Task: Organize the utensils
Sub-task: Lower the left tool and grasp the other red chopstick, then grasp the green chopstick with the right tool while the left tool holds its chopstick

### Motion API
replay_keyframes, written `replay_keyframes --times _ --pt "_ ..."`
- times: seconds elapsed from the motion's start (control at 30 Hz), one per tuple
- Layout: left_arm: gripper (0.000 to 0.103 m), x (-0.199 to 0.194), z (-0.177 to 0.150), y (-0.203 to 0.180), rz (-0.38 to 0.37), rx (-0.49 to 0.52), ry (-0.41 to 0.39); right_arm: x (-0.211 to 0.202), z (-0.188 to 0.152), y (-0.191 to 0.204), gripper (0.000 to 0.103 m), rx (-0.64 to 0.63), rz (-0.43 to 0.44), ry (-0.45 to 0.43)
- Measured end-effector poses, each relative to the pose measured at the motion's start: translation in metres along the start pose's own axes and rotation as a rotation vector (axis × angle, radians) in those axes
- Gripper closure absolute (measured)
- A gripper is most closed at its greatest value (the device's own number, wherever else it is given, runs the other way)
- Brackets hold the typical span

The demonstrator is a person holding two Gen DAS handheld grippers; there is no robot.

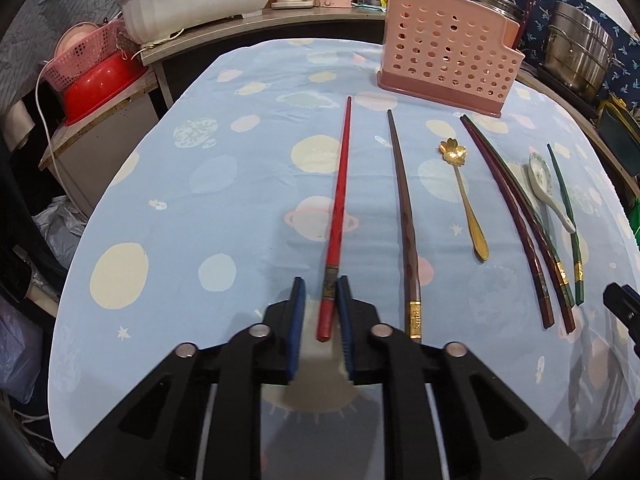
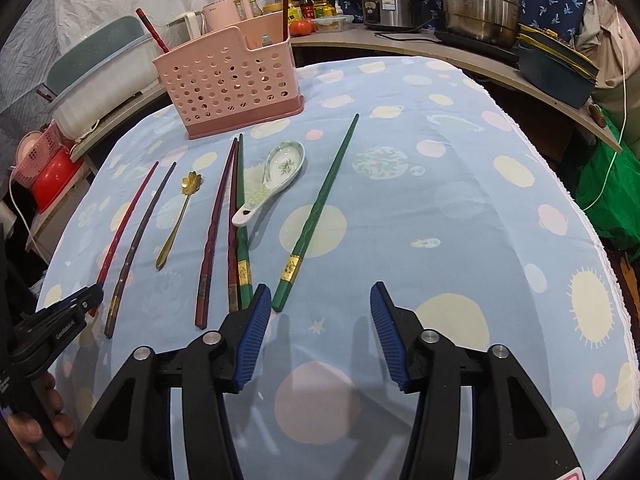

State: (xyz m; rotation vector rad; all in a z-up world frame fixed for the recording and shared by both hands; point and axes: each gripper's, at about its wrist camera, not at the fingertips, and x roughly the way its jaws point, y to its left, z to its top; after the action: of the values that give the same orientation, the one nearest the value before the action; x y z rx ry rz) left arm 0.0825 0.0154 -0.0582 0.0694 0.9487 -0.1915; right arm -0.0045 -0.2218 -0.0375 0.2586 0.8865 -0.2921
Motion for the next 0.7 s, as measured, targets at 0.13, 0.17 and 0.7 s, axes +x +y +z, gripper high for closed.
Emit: replay_keyframes --times 0.13,0.17,0.7 --pt "0.094 0.0 0.0 0.001 -0.013 -0.003 -0.001 0.012 0.005 0.006 0.063 0.0 0.009 0.016" --pt "0.094 0.0 0.0 0.001 -0.016 -0.006 0.0 0.015 0.006 0.008 0.064 0.001 0.006 0.023" --pt "0.095 0.001 -0.001 0.002 -0.025 -0.015 0.001 0.036 0.01 0.014 0.093 -0.02 -0.044 0.045"
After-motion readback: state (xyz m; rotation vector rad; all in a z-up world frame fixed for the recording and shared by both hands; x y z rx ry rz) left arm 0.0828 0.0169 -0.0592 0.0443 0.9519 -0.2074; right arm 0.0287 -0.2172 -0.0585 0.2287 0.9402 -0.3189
